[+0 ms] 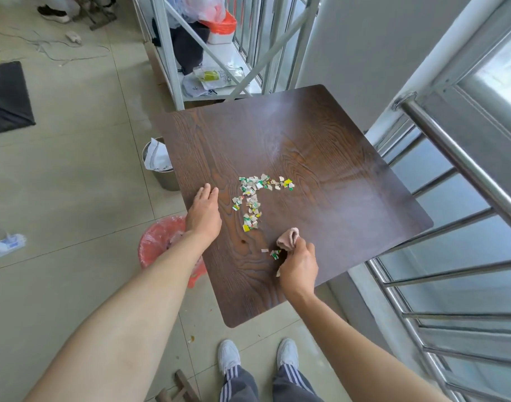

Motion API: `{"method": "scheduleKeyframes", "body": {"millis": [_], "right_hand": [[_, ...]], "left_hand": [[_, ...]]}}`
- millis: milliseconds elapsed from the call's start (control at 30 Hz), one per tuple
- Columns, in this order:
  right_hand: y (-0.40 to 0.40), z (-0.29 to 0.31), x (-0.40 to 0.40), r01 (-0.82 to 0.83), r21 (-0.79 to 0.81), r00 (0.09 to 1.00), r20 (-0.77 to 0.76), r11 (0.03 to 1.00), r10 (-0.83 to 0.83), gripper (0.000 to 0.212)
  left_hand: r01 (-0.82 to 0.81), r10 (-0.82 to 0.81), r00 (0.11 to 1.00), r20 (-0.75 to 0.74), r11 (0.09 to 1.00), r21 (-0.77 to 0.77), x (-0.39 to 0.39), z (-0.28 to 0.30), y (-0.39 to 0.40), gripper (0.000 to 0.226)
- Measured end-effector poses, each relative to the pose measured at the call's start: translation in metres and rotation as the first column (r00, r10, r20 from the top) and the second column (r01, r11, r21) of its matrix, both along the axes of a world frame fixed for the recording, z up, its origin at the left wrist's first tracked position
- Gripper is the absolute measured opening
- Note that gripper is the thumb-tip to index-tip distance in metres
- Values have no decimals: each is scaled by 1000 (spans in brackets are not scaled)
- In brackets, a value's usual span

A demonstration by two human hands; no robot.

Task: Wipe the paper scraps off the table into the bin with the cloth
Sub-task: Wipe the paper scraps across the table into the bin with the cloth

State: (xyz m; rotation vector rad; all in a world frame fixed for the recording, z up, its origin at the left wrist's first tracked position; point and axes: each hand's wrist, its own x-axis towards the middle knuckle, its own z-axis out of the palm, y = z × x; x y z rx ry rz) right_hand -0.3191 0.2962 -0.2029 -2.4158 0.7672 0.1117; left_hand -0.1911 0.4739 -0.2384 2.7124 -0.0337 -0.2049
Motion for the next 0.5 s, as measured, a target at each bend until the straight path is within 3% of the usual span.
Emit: {"method": "scheduleKeyframes", "body": {"millis": [200,500], "right_hand": [[47,5,36,290,271,956,-47,918,-288,34],[98,-2,96,339,427,932,-27,838,-363,39]], "left_hand": [[-11,12,1000,20,999,-43,-1,0,0,66],[-39,41,999,12,990,-139,5,0,7,69]]}}
